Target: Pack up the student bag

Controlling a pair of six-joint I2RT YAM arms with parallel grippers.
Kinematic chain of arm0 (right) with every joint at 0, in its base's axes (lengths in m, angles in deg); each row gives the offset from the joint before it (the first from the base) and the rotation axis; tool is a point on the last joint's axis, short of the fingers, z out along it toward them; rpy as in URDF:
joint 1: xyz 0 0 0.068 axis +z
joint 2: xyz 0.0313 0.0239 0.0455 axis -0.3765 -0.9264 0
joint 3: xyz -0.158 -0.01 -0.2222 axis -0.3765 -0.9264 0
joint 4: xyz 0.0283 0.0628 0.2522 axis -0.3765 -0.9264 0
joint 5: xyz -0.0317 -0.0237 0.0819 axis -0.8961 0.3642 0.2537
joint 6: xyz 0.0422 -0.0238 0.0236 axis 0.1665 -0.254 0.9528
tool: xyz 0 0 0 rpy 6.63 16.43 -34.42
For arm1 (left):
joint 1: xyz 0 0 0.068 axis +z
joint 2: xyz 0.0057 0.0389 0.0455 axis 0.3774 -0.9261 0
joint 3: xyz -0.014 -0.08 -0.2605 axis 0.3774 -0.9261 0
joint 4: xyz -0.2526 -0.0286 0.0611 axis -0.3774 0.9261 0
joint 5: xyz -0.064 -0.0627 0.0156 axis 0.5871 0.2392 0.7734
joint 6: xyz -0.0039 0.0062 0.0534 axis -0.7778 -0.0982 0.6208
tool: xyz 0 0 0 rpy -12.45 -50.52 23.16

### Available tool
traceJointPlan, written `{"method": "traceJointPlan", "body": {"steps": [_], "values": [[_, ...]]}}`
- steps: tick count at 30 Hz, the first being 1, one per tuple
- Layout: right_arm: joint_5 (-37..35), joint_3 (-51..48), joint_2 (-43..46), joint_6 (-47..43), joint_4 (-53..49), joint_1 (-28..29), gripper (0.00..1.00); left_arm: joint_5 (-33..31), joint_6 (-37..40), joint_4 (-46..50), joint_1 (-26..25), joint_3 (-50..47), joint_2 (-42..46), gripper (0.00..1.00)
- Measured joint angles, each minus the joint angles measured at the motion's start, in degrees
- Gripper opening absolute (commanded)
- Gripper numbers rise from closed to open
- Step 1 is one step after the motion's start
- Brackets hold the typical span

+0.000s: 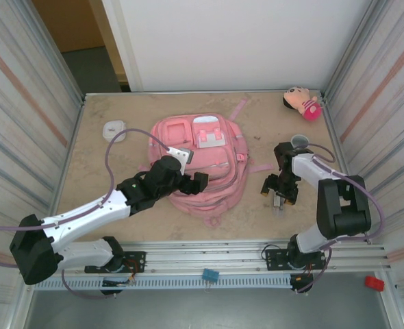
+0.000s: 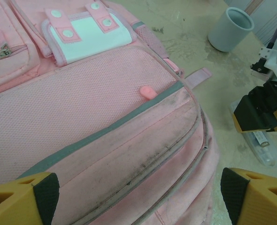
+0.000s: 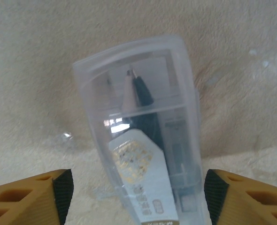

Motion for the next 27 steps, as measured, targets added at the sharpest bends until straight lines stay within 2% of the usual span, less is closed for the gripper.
{"method": "traceJointPlan", "body": {"steps": [2, 5, 7, 10, 11, 21, 23, 26, 27], "values": [[-0.2, 0.1, -0.9, -0.3, 0.2, 0.0, 0.59, 0.0, 0.0, 0.0, 0.0, 0.0, 0.0, 0.91], [-0.1, 0.2, -1.3, -0.5, 0.6, -0.2, 0.55, 0.0, 0.0, 0.0, 0.0, 0.0, 0.0, 0.91], [0.3, 0.2, -1.3, -0.5, 0.7, -0.6, 0.57, 0.0, 0.0, 0.0, 0.0, 0.0, 0.0, 0.91], [1.5, 0.2, -1.3, -0.6, 0.8, -1.6, 0.73, 0.0, 0.0, 0.0, 0.0, 0.0, -0.4, 0.91], [1.6, 0.2, -1.2, -0.6, 0.8, -1.9, 0.76, 0.0, 0.0, 0.0, 0.0, 0.0, -0.6, 0.91], [2.0, -0.6, 0.2, -0.5, 1.1, -2.1, 0.75, 0.0, 0.0, 0.0, 0.0, 0.0, -0.8, 0.91], [1.9, -0.9, -1.0, -0.7, 1.4, -2.0, 0.7, 0.0, -0.1, 0.0, 0.0, 0.0, -0.8, 0.91], [0.8, -0.7, -2.8, -0.7, 1.2, -1.8, 0.5, 0.0, -0.2, 0.0, 0.0, 0.0, -0.8, 0.91], [0.5, -0.7, -2.8, -0.7, 1.1, -1.8, 0.48, -0.1, -0.3, 0.0, 0.0, 0.0, -0.8, 0.91]]}}
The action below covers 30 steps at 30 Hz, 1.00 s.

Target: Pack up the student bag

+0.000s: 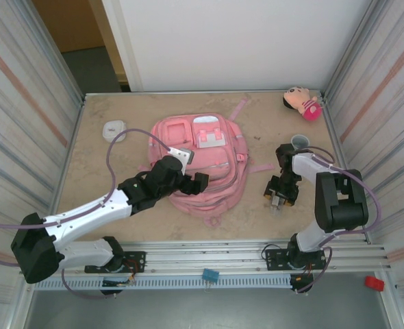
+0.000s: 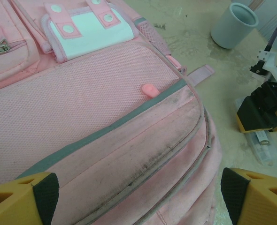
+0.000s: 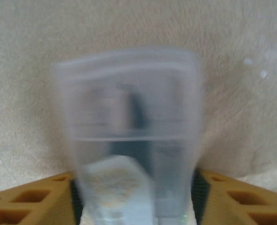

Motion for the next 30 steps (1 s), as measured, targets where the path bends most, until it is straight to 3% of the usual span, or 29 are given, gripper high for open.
{"method": "traceJointPlan", "body": {"steps": [8, 11, 18, 21, 30], "values": [[0.2, -1.5, 4.4, 0.0, 1.4, 0.5, 0.43, -1.0, 1.6, 0.4, 0.0, -1.1, 2.2, 0.9], [3.1, -2.8, 14.2, 0.1, 3.1, -0.2, 0.43, -0.9, 7.0, 1.4, 0.4, -1.1, 3.3, 0.89], [13.6, -8.1, 43.9, 3.2, 14.4, -1.8, 0.44, 3.2, 27.3, 5.0, 2.6, -0.9, 3.1, 0.86], [16.9, -11.8, 51.3, 4.8, 19.0, -1.8, 0.44, 4.6, 34.9, 6.5, 2.7, 0.5, -0.3, 0.87], [20.3, -16.3, 55.1, 7.4, 23.0, -0.4, 0.43, 4.5, 44.6, 5.5, 3.9, 5.7, -12.9, 0.86]]}}
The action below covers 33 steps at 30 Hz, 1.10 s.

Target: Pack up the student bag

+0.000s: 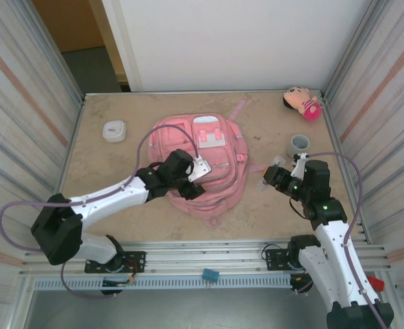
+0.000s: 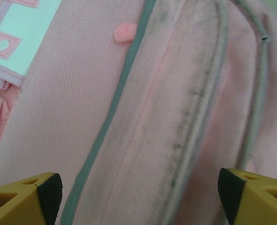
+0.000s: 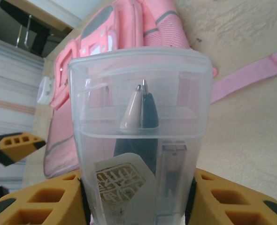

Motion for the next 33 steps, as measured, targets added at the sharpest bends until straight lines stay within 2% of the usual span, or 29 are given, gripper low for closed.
{"method": "traceJointPlan", "body": {"steps": [11, 15, 16, 17, 19, 21, 33], "values": [[-0.4, 0.0, 1.1, -0.7, -0.2, 0.2, 0.43, -5.7, 2.2, -1.3, 0.6, 4.1, -4.9, 0.7], [-0.8, -0.1, 1.5, -1.1, -0.2, 0.2, 0.43, -7.2, 3.6, -1.6, 0.7, 4.7, -5.0, 0.5], [-0.8, -0.4, 1.5, -1.2, -0.1, 0.2, 0.42, -7.3, 4.0, -1.6, 0.7, 4.9, -5.0, 0.42], [-0.8, -0.7, 1.6, -1.3, 0.0, 0.2, 0.42, -7.4, 3.9, -1.6, 0.7, 5.2, -5.1, 0.28], [-0.8, -1.1, 1.6, -1.6, 0.0, 0.2, 0.4, -6.8, 4.0, -1.2, 0.7, 5.9, -5.1, 0.09], [-0.8, -1.4, 1.7, -1.7, 0.4, 0.3, 0.4, -5.2, 3.9, -0.7, 0.7, 6.6, -4.9, 0.0], [-1.2, -3.7, 8.3, -6.1, 7.3, 3.0, 0.41, 3.9, -3.7, 4.9, -4.1, 10.4, -0.7, 0.0]]}}
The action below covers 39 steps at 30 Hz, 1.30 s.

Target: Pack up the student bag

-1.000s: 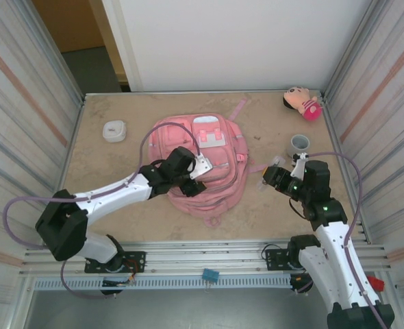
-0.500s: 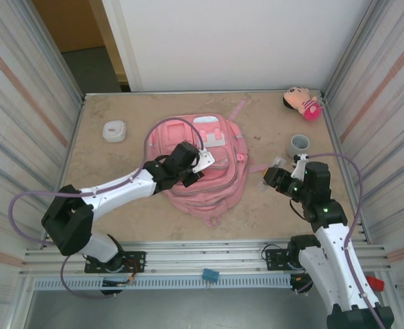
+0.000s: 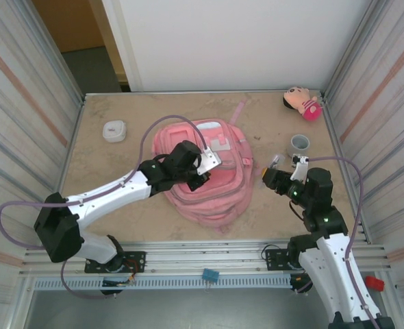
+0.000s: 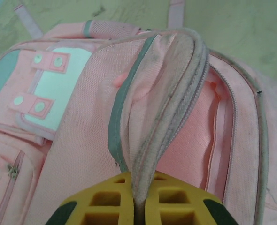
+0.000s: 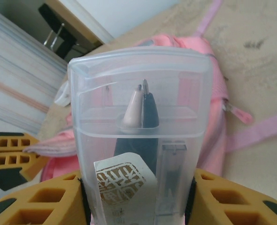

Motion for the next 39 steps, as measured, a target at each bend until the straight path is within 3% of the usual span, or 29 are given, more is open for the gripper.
{"method": "traceJointPlan", "body": {"steps": [9, 18, 22, 30, 39], "values": [[1.7, -0.5, 1.7, -12.8, 8.6, 5.3, 0.44, 4.4, -3.5, 1.5, 0.6, 3.1, 0.3, 0.0], [5.1, -1.8, -3.1, -41.9, 16.8, 22.7, 0.42, 15.0, -9.4, -1.2, 6.3, 3.0, 0.3, 0.0], [2.7, -2.1, -9.3, -52.0, 19.1, 28.4, 0.42, 18.4, -11.6, -2.3, 7.1, 2.8, 0.2, 0.0], [-5.2, -1.7, -18.1, -61.8, 21.4, 29.7, 0.43, 20.9, -13.4, -2.9, 7.1, 2.8, -0.5, 0.0], [-15.1, 4.3, -24.9, -69.3, 15.3, 34.4, 0.61, 21.6, -14.4, -4.3, 8.5, 2.6, -0.5, 0.0]]}}
